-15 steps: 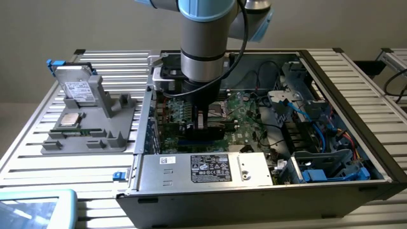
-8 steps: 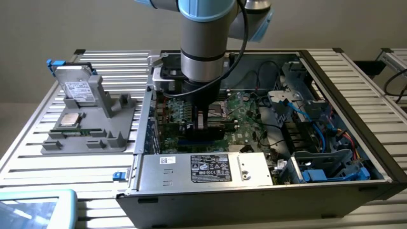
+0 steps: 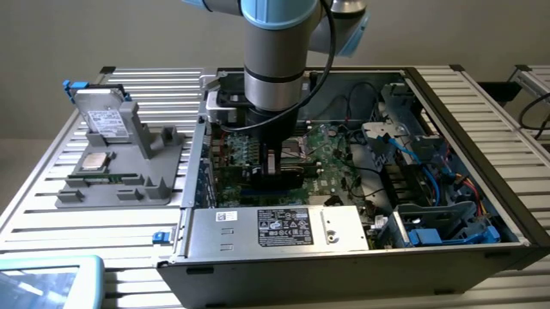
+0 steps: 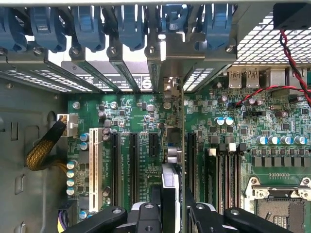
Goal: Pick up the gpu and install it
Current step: 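Insert the gpu into the slot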
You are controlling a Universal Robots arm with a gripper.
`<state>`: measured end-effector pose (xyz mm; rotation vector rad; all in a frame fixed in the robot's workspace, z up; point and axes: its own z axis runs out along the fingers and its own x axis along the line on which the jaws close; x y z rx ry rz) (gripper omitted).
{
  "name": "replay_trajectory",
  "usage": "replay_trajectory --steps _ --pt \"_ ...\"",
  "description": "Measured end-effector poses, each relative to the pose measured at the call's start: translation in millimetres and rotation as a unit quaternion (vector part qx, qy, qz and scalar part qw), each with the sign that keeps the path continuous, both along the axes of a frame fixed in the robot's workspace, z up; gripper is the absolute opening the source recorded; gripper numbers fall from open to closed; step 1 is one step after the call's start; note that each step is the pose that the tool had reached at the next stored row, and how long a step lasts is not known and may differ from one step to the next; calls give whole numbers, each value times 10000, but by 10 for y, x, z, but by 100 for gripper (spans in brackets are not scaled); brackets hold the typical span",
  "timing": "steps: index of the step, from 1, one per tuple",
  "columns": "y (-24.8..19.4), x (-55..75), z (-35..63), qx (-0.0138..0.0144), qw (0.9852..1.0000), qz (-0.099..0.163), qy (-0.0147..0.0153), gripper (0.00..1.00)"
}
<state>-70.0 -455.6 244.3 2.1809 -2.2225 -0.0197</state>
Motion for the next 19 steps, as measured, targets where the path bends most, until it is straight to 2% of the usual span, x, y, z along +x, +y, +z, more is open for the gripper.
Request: replay_trajectory --steps 19 --pt "0 -13 -19 0 10000 16 -1 27"
